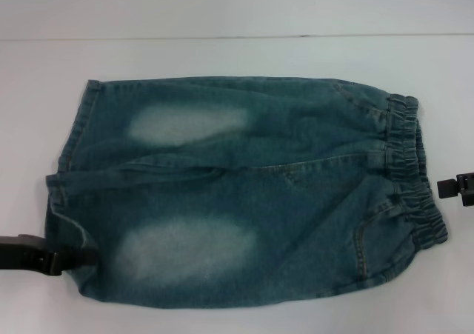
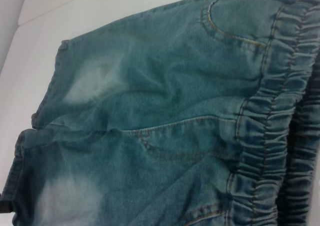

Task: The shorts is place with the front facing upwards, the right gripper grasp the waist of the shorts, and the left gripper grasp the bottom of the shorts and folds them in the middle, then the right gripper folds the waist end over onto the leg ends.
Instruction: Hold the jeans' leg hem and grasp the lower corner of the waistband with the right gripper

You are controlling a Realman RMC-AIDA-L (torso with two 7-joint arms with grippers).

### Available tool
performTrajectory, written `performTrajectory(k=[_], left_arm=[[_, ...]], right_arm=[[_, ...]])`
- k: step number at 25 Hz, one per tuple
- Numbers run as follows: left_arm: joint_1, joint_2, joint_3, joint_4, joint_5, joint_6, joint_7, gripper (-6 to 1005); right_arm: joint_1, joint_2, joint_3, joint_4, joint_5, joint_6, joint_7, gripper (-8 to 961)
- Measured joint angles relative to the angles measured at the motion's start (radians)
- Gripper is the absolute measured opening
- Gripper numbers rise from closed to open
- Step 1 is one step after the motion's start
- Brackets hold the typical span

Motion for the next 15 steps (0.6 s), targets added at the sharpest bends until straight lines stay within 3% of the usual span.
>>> performTrajectory(k=[15], left_arm=[[-0.006, 0.001, 0.005, 0.002, -0.001, 0.01, -0.001, 26]], right_arm=[[-0.002, 0.008, -0.03, 0.049, -0.003, 0.06, -0.014, 931]])
